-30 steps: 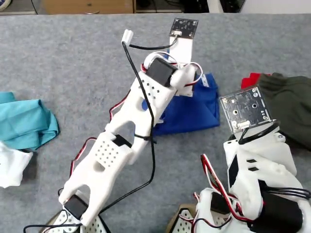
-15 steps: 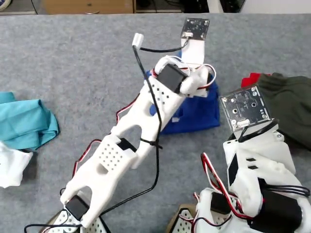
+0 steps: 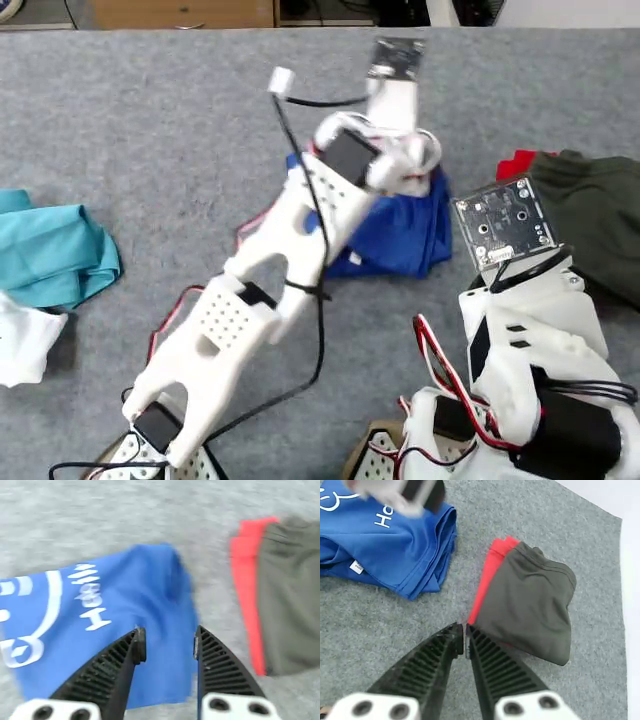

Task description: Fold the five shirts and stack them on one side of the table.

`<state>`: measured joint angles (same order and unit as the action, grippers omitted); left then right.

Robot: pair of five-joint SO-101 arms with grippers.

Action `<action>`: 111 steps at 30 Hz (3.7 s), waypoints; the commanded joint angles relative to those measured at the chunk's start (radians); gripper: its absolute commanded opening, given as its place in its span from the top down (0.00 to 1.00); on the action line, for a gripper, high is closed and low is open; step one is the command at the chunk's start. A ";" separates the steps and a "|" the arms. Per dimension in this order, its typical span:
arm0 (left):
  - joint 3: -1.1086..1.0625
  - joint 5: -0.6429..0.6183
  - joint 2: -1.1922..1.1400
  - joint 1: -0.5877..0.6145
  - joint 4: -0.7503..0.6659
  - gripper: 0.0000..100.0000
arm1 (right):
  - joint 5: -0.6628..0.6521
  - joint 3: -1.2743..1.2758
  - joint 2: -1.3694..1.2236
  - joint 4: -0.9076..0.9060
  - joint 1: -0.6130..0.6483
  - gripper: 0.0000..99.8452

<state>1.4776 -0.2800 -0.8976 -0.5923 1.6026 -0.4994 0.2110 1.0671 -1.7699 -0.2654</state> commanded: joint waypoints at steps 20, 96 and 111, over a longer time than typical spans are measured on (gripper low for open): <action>-0.388 0.460 0.349 0.695 0.160 0.98 | 0.035 -0.035 -0.441 0.018 0.148 0.96; -0.908 0.697 0.768 1.393 0.157 0.98 | 0.101 -0.644 -1.612 0.012 0.025 0.99; -0.908 0.697 0.776 1.392 0.157 0.98 | 0.411 -0.532 -1.612 -0.009 0.186 0.88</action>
<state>0.5662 0.4150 -0.1765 0.7963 1.7484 -0.1158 -0.3199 -0.5562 -1.7637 -0.1074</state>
